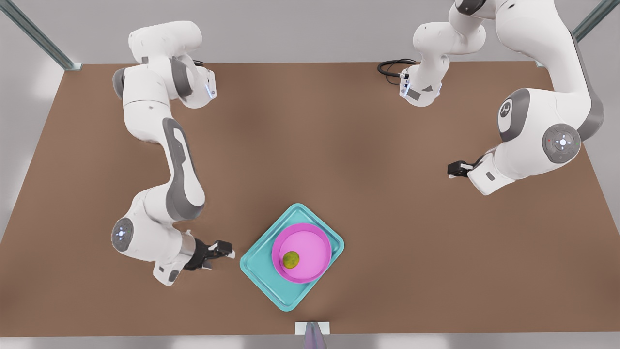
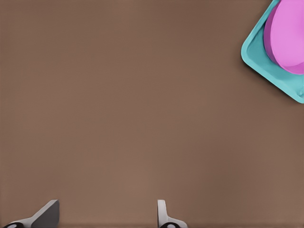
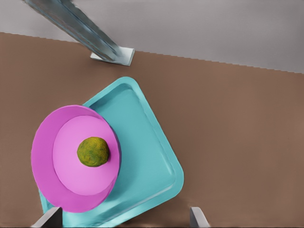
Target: Place the orange on the plate with the left arm and the plate on the tray with the right arm
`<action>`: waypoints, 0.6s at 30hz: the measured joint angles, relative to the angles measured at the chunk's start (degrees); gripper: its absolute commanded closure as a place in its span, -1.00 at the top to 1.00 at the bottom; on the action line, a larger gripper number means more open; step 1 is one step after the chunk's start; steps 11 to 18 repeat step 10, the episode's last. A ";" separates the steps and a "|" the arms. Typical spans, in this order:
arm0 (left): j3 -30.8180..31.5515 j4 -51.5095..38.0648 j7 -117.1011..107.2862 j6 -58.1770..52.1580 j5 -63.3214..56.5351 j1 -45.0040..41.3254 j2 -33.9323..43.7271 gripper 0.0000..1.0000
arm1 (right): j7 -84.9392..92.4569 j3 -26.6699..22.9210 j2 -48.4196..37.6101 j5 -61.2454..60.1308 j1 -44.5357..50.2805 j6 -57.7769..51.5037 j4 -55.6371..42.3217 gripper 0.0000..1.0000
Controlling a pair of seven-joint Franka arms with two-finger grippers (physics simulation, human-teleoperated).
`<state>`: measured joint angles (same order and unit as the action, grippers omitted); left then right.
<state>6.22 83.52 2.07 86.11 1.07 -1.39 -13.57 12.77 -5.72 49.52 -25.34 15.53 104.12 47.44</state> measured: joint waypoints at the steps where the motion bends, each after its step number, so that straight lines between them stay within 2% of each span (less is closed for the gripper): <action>1: 0.00 0.00 -0.01 0.01 0.00 0.00 -0.02 1.00 | 0.07 -0.43 -3.74 3.83 1.37 -4.12 -0.02 1.00; 4: 0.00 0.00 -0.03 0.05 -0.03 0.00 -0.03 1.00 | -0.42 -1.03 -16.19 15.04 3.64 -17.37 0.33 1.00; 8: 0.00 0.00 -0.05 0.06 -0.05 0.03 0.00 1.00 | -1.28 0.36 -35.82 21.98 -1.26 -25.40 21.18 1.00; 10: 0.00 0.00 -0.06 0.02 -0.06 0.00 0.11 1.00 | -1.65 1.31 -39.04 23.56 -2.52 -27.16 24.61 1.00; 18: 0.00 0.00 -0.06 0.02 -0.06 0.00 0.11 1.00 | -1.65 1.31 -39.04 23.56 -2.52 -27.16 24.61 1.00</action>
